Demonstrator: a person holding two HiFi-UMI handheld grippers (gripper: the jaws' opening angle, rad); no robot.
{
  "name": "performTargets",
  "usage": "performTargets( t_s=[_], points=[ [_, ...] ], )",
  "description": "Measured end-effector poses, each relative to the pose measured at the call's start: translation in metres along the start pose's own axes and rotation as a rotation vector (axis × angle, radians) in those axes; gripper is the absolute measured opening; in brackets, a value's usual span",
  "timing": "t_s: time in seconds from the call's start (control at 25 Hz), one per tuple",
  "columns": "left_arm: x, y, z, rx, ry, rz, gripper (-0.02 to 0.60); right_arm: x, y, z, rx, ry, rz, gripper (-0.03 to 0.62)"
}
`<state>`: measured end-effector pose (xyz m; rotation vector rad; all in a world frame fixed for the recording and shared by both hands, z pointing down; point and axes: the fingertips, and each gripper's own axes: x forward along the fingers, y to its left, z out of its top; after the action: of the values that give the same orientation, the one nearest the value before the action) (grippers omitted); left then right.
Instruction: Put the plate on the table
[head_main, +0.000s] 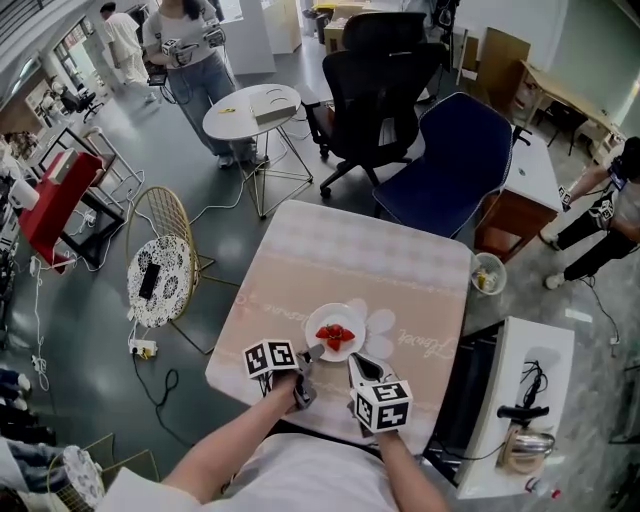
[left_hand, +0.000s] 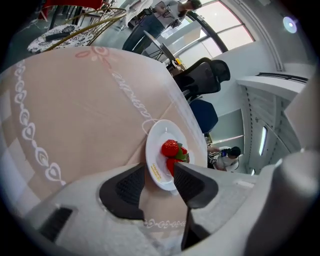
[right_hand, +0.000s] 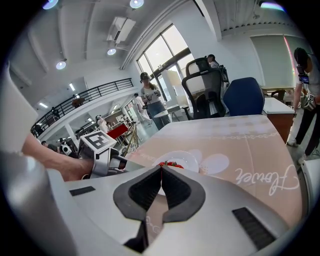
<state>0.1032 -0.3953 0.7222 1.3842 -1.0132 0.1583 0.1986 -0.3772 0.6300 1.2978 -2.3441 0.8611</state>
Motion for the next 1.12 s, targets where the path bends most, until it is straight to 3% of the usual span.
performTargets(
  t_s=[0.24, 0.64, 0.92, 1.12],
  points=[
    [-0.017, -0.007, 0.008, 0.059, -0.052, 0.01, 0.172, 0.002, 0.006, 0.003, 0.007, -0.003, 0.019, 0.005],
    [-0.063, -0.054, 0.021, 0.347, -0.139, -0.089, 0.167, -0.003, 0.041, 0.016, -0.019, -0.045, 0.007, 0.005],
    [-0.1, -0.068, 0.006, 0.573, -0.137, -0.126, 0.143, -0.015, 0.076, 0.02, -0.031, -0.091, -0.036, 0.005],
    [-0.126, -0.071, -0.007, 0.693, -0.134, -0.159, 0.117, -0.029, 0.103, 0.019, -0.034, -0.123, -0.073, 0.005]
  ],
)
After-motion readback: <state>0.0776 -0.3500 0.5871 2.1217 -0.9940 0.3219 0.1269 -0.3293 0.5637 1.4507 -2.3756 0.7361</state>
